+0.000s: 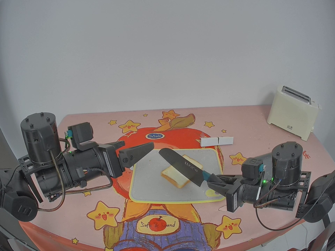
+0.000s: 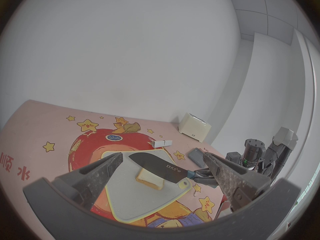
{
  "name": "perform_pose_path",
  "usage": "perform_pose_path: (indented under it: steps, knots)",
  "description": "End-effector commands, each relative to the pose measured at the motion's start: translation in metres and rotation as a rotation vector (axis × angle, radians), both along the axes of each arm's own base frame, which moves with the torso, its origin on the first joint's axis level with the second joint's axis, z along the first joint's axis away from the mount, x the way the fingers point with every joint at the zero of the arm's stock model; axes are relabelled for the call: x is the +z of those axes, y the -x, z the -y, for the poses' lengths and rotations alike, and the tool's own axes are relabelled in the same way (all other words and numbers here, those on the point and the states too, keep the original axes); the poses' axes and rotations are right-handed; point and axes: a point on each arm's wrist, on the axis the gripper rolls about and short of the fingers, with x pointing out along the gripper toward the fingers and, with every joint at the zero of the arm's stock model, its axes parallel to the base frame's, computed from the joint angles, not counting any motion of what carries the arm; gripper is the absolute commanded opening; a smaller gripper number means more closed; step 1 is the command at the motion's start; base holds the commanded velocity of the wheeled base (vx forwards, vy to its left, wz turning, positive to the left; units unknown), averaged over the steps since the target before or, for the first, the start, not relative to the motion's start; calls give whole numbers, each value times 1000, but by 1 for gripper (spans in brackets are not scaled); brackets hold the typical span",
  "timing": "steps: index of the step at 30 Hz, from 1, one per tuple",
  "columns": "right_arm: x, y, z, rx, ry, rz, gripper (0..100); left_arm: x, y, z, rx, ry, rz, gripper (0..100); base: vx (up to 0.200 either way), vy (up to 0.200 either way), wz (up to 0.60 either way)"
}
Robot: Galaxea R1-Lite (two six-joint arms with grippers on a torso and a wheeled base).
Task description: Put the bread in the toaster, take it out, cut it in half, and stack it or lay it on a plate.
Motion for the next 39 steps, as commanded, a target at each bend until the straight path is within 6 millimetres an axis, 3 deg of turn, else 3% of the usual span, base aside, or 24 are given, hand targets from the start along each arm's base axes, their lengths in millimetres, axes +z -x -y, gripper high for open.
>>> perform_pose_path:
  steps: [1, 25, 29, 31, 34, 35, 39]
  knots:
    - [-1, 0, 0, 0, 1, -2, 0, 0, 0, 0, 0, 0, -2, 100, 0, 0, 0]
    - [-4, 0, -1, 0, 10, -9, 0, 4, 0, 3, -15, 40, 41, 100, 0, 0, 0]
    - [-2, 0, 0, -3, 6, -4, 0, 15, -11, 9, -7, 78, 110, 100, 0, 0, 0]
    - [-2, 0, -1, -1, 5, -2, 0, 12, -29, 21, 7, 55, 122, 100, 0, 0, 0]
    - [-3, 0, -1, -1, 10, -7, 0, 12, -30, 33, -40, 8, 164, 100, 0, 0, 0]
    - [-3, 0, -1, -1, 11, -8, 0, 13, -32, 39, -54, -7, 187, 0, 0, 0, 0]
    - [-4, 1, -2, 5, 12, -8, 0, 5, -45, 61, -102, -32, 170, 0, 0, 0, 0]
